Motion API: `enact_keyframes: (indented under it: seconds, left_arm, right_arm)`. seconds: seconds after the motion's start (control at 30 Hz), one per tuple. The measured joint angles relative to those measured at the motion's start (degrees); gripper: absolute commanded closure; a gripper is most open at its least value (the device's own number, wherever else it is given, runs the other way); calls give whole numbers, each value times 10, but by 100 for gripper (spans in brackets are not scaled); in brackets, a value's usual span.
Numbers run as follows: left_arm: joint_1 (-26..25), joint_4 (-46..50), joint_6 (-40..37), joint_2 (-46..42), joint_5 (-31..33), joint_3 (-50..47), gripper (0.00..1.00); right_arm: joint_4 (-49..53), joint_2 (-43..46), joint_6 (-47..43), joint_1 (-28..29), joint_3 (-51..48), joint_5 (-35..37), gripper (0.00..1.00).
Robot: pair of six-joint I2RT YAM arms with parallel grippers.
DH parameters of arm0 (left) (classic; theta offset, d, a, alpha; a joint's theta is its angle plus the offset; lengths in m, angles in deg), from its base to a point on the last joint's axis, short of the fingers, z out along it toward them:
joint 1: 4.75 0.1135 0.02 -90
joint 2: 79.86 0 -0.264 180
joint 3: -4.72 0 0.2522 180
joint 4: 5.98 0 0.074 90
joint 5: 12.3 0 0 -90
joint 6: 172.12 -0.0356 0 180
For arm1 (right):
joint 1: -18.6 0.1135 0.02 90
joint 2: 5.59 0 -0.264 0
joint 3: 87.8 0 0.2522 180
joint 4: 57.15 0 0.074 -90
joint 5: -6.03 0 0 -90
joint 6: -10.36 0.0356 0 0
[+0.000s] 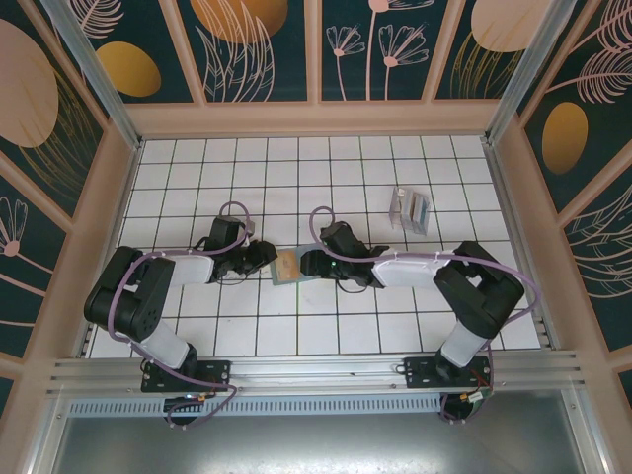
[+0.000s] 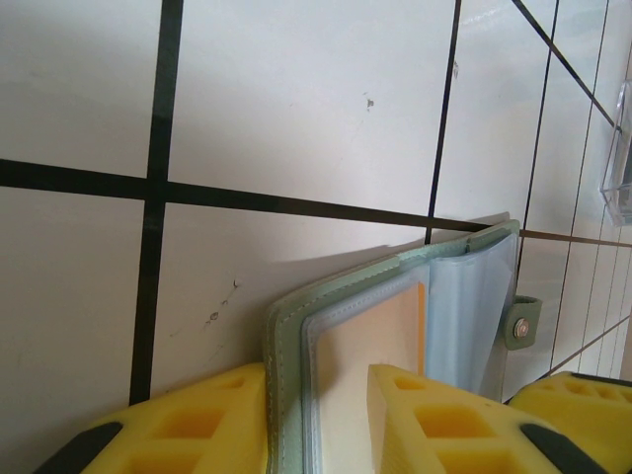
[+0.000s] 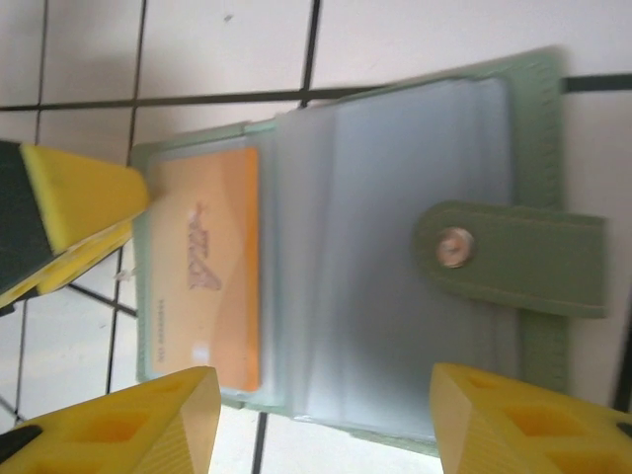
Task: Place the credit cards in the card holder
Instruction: Insert the credit card into the card slot.
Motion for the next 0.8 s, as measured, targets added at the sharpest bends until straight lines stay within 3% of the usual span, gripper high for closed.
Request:
enact_keyframes:
  seconds: [0.33, 0.6, 0.8]
  left_arm:
    - [0, 0, -2, 0, 0, 0, 68]
    - [0, 0, -4, 0, 0, 0, 68]
    - [0, 1, -4, 0, 0, 0, 68]
  right_arm:
    - [13, -12, 3, 0, 3, 22, 52]
    - [12, -24, 3, 0, 8, 21, 48]
    - [13, -28, 1, 1, 11, 20, 50]
